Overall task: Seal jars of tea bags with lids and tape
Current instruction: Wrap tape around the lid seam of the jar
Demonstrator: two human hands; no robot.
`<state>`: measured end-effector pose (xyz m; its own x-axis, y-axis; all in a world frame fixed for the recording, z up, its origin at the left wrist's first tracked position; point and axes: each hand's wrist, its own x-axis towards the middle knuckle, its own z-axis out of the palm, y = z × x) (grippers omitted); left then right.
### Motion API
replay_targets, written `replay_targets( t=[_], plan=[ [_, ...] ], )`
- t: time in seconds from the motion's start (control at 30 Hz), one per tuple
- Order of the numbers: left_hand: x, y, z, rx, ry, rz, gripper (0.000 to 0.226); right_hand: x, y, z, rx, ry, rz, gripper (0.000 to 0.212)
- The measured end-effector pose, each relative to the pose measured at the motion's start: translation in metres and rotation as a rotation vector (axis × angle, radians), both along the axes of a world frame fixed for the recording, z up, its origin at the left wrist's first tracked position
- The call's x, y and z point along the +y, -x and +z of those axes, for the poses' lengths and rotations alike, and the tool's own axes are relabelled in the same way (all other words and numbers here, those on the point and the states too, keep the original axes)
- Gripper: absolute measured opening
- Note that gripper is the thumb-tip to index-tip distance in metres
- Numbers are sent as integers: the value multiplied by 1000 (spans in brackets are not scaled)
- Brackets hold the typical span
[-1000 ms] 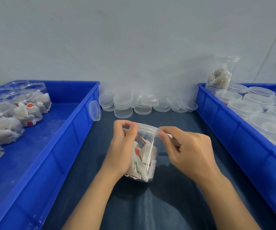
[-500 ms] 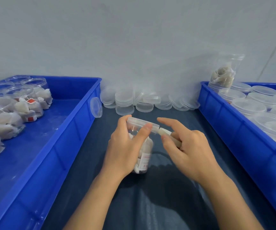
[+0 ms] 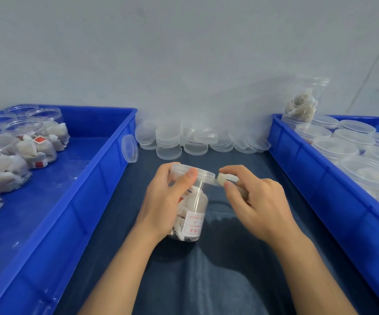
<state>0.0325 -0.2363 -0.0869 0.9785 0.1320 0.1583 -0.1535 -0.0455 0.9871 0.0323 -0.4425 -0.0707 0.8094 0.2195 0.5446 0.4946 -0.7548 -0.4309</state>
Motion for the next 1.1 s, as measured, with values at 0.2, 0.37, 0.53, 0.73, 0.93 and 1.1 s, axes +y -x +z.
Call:
replay_targets(
  t=[0.2,0.37,0.53,0.73,0.93,1.1],
  plan=[
    [0,0,2,4,98,-72,46,2,-2,-1,40,-8,-4,32],
    [-1,4,6,14,198,-144,49,2,-3,0,33,-25,24,38],
    [0,6,5,21,209,-187,56,2,-2,0,11,-24,37,39],
    [-1,6,3,4,183,-197,56,2,-2,-3,-35,14,39,34],
    [-4,6,1,-78,-128,-18,44,3,1,-5,-99,32,18,36],
    [-7,9,1,-159,-314,182,46,13,5,-3,-203,40,-33,31]
  ],
)
